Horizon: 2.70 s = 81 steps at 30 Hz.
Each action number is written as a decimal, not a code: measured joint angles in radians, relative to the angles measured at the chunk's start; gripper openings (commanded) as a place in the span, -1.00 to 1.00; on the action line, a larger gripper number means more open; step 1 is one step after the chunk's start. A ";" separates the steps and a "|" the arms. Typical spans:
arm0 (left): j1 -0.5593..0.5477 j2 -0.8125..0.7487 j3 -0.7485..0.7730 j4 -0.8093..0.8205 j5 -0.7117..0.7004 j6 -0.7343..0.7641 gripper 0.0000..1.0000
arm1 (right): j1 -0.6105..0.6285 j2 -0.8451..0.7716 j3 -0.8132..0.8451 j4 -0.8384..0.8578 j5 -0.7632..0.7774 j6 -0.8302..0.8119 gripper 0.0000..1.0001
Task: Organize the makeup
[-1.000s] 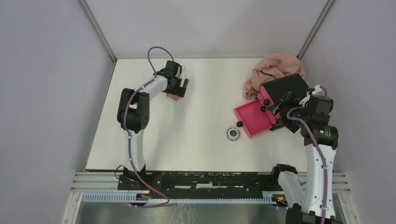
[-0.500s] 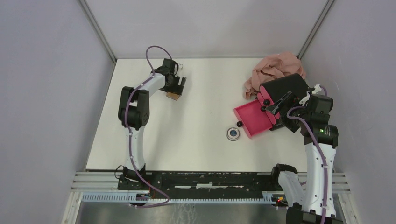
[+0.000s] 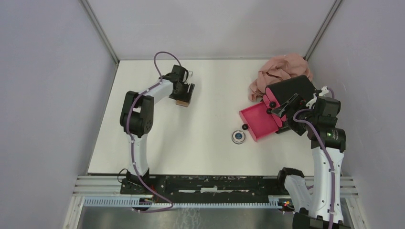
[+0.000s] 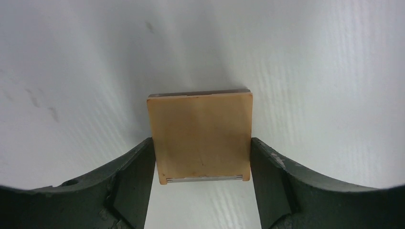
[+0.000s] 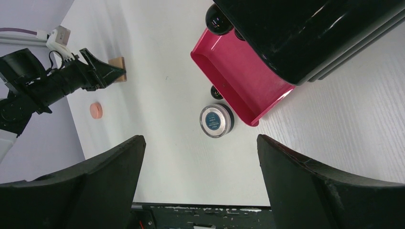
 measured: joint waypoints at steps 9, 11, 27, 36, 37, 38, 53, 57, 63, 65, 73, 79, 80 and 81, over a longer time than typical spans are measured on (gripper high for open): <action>-0.208 -0.125 -0.113 0.005 0.030 -0.101 0.43 | 0.000 -0.008 0.000 0.000 0.000 0.001 0.88; -0.255 -0.141 -0.113 0.014 0.031 -0.112 0.43 | 0.000 -0.010 0.000 0.000 0.000 0.003 0.88; -0.578 -0.089 0.250 0.024 0.063 -0.171 0.43 | 0.000 -0.045 0.018 -0.025 0.035 0.003 0.88; -0.631 0.072 0.344 0.039 0.085 -0.172 0.43 | 0.000 -0.050 0.023 -0.031 0.050 0.003 0.88; -0.634 0.084 0.346 0.040 0.087 -0.172 0.43 | 0.000 -0.050 0.023 -0.031 0.050 0.003 0.88; -0.637 0.096 0.346 0.040 0.090 -0.172 0.43 | 0.000 -0.049 0.023 -0.031 0.050 0.003 0.88; -0.658 0.168 0.409 0.072 0.147 -0.171 0.44 | 0.000 -0.049 0.023 -0.032 0.050 0.000 0.88; -0.658 0.214 0.458 0.079 0.160 -0.169 0.44 | 0.000 -0.049 0.023 -0.032 0.050 0.000 0.88; -0.658 0.300 0.493 0.070 0.168 -0.169 0.45 | 0.000 -0.049 0.023 -0.037 0.050 -0.001 0.88; -0.658 0.314 0.498 0.069 0.167 -0.160 0.47 | 0.000 -0.048 0.023 -0.038 0.050 -0.001 0.88; -0.658 0.323 0.544 0.066 0.167 -0.147 0.99 | 0.000 -0.033 0.035 -0.038 0.047 -0.002 0.88; -0.660 0.314 0.534 0.066 0.167 -0.147 0.96 | 0.000 -0.031 0.035 -0.038 0.047 -0.001 0.88; -0.660 0.303 0.519 0.065 0.167 -0.147 0.94 | 0.000 -0.031 0.035 -0.038 0.047 -0.001 0.88; -0.661 0.283 0.496 0.064 0.168 -0.147 0.93 | 0.000 -0.031 0.035 -0.038 0.047 -0.001 0.88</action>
